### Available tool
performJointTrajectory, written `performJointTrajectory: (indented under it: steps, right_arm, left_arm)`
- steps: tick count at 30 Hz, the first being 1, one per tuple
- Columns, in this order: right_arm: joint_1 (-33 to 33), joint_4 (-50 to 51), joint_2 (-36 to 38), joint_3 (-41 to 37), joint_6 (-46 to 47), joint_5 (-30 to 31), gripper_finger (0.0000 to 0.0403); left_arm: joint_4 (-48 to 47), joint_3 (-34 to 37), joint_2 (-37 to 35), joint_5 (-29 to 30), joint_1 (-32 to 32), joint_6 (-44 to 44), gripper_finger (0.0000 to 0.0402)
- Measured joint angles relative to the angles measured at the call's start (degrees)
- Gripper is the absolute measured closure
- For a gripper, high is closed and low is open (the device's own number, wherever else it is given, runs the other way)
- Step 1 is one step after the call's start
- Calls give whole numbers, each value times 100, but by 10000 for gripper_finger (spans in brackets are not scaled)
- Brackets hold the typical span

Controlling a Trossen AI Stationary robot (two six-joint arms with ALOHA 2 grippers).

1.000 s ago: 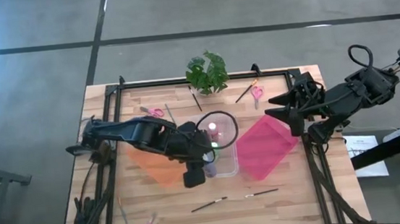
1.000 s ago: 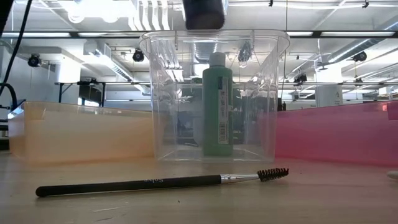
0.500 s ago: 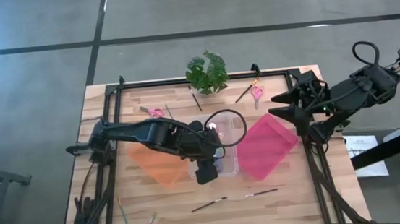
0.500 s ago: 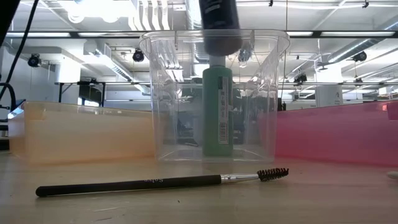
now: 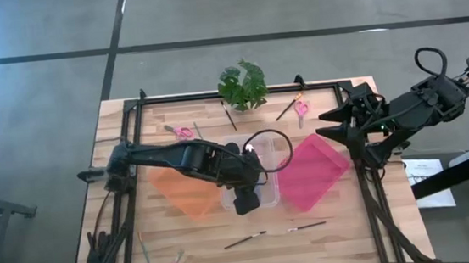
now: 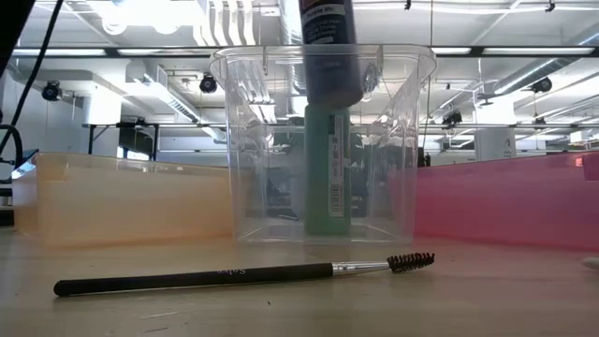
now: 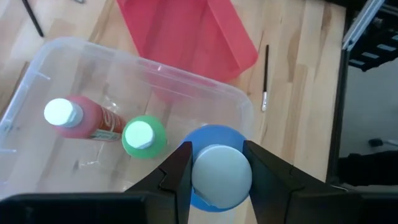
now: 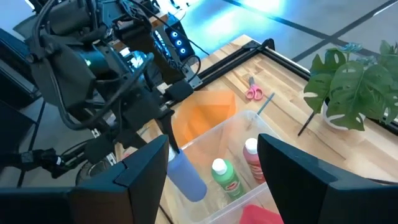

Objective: Pick & Place Paint Supplies
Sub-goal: Put the blue paint bottle into the transparent bin

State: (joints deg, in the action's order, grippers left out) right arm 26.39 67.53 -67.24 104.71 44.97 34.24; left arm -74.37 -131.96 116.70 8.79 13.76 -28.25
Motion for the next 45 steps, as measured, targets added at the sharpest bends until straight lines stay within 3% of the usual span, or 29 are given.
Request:
performJointTrajectory:
  steps: [24, 45]
  right_arm:
    - [0, 2, 0, 0, -22, 0, 162]
    - [0, 24, -2, -4, -27, 4, 162]
  left_arm:
    - [-8, 126, 333, -38, 7, -37, 279]
    - [835, 1173, 368, 324, 341, -705, 279]
